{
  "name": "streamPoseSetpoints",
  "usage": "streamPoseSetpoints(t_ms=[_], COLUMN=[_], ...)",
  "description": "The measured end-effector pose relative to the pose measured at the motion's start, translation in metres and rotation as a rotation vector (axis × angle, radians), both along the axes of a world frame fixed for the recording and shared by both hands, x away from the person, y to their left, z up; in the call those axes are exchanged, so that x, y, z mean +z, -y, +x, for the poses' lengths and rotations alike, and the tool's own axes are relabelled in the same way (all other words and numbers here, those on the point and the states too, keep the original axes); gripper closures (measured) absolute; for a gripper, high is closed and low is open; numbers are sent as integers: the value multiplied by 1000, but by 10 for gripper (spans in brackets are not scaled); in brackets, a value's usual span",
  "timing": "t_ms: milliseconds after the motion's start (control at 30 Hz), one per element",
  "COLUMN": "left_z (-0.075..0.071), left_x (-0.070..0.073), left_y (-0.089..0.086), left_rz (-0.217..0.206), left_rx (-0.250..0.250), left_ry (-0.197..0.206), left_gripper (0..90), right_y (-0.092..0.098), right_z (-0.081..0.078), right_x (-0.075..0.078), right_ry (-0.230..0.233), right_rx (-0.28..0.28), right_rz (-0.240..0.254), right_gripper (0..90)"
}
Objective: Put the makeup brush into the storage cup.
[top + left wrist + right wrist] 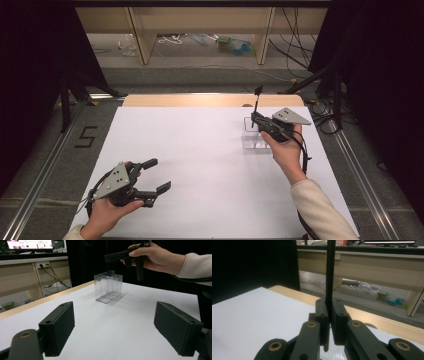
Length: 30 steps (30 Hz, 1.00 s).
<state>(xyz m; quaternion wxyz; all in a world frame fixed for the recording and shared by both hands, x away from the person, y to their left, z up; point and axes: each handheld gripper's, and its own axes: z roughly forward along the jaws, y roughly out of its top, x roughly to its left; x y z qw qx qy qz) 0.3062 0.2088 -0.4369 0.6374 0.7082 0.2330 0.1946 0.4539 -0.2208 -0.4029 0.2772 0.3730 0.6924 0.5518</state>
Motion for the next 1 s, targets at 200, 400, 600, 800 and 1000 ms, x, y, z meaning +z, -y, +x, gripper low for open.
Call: streamPoseSetpoints(t_ms=[200,400,600,800,1000], left_z=[0,0,0,0,0], left_x=[0,0,0,0,0], left_y=[0,0,0,0,0], left_rz=[0,3,-4,-4,2], left_rx=[-3,-4,0,-2,-5], left_ry=[2,4,-2,-3,5], left_gripper=[167,167,166,167,167], right_y=[0,1,1,1,1], right_z=[2,3,6,7,9], right_x=[-1,-1,-2,-2,-2], right_ry=[5,-9,7,-3,-5], right_rx=[-4,-8,-14,-16,-21], right_rz=[-2,-8,-1,-5,-13], right_gripper=[857,857,857,857,857])
